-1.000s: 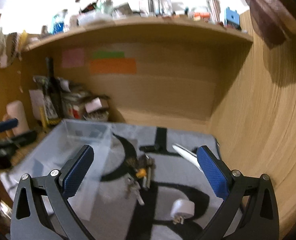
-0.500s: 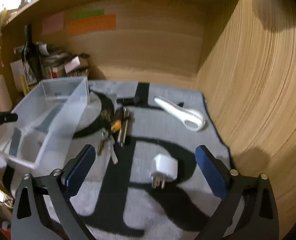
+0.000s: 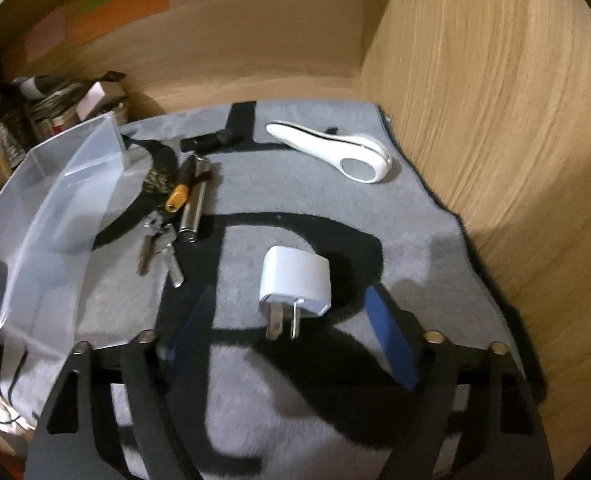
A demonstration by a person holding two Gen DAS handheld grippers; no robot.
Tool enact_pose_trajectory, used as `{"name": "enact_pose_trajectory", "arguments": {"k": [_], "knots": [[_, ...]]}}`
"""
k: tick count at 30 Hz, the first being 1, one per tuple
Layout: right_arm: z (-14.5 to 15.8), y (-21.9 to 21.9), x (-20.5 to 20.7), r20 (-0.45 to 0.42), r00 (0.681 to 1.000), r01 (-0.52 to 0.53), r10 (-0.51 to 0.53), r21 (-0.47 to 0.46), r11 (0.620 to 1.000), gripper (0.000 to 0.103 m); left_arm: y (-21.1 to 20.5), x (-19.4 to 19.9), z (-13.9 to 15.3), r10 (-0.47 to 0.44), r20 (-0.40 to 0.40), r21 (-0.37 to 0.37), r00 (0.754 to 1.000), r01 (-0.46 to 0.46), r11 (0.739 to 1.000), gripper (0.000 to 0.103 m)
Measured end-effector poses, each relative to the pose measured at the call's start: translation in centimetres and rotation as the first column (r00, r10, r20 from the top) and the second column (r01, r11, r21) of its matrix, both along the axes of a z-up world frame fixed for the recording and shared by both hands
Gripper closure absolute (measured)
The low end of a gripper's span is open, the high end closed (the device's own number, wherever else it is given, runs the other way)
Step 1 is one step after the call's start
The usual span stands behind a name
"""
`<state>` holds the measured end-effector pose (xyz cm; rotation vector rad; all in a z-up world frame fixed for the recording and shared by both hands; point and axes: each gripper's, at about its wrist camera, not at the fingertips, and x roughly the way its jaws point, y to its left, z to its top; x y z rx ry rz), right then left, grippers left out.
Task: Organize rigid objects
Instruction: 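Close the right tool on the white plug adapter and lift it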
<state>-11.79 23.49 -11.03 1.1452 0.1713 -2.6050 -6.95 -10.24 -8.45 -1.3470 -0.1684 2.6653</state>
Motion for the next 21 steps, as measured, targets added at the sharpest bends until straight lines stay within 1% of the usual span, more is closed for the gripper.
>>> {"name": "enact_pose_trajectory", "arguments": {"k": [1, 2, 3, 4, 6, 10, 18, 21], "knots": [[-0.2, -0.1, -0.4, 0.017, 1.0, -0.011, 0.011, 0.005, 1.0, 0.052, -0.1, 0.0, 0.0, -0.002, 0.001, 0.002, 1.0, 0.002, 1.0, 0.083], [-0.4, -0.3, -0.7, 0.034, 0.999, -0.025, 0.025, 0.014, 1.0, 0.059, -0.2, -0.1, 0.0, -0.003, 0.002, 0.005, 1.0, 0.003, 1.0, 0.083], [-0.6, -0.5, -1.2, 0.049, 0.998, -0.027, 0.026, 0.02, 0.999, 0.061, -0.3, -0.1, 0.0, -0.002, 0.002, 0.008, 1.0, 0.002, 1.0, 0.083], [-0.8, -0.6, -1.4, 0.054, 0.998, -0.026, 0.025, 0.018, 0.999, 0.065, -0.4, -0.2, 0.0, 0.0, 0.002, 0.011, 1.0, 0.0, 1.0, 0.083], [-1.0, -0.7, -1.8, 0.066, 0.998, -0.025, 0.025, 0.01, 1.0, 0.066, -0.4, -0.3, 0.0, -0.001, -0.001, 0.01, 1.0, 0.001, 1.0, 0.083], [-0.3, -1.3, -1.7, 0.048, 0.998, -0.037, 0.036, 0.013, 0.999, 0.067, -0.3, -0.3, 0.0, -0.007, -0.007, -0.002, 1.0, 0.007, 1.0, 0.084], [3.6, -4.0, -1.6, -0.04, 0.994, -0.097, 0.098, 0.014, 0.995, 0.067, -0.5, -0.3, -0.1, -0.02, -0.033, 0.005, 0.999, 0.02, 1.0, 0.084], [5.2, -5.5, -2.0, -0.051, 0.987, -0.152, 0.151, -0.006, 0.988, 0.067, -0.5, -0.4, -0.1, -0.025, -0.038, 0.007, 0.999, 0.026, 1.0, 0.083]]}}
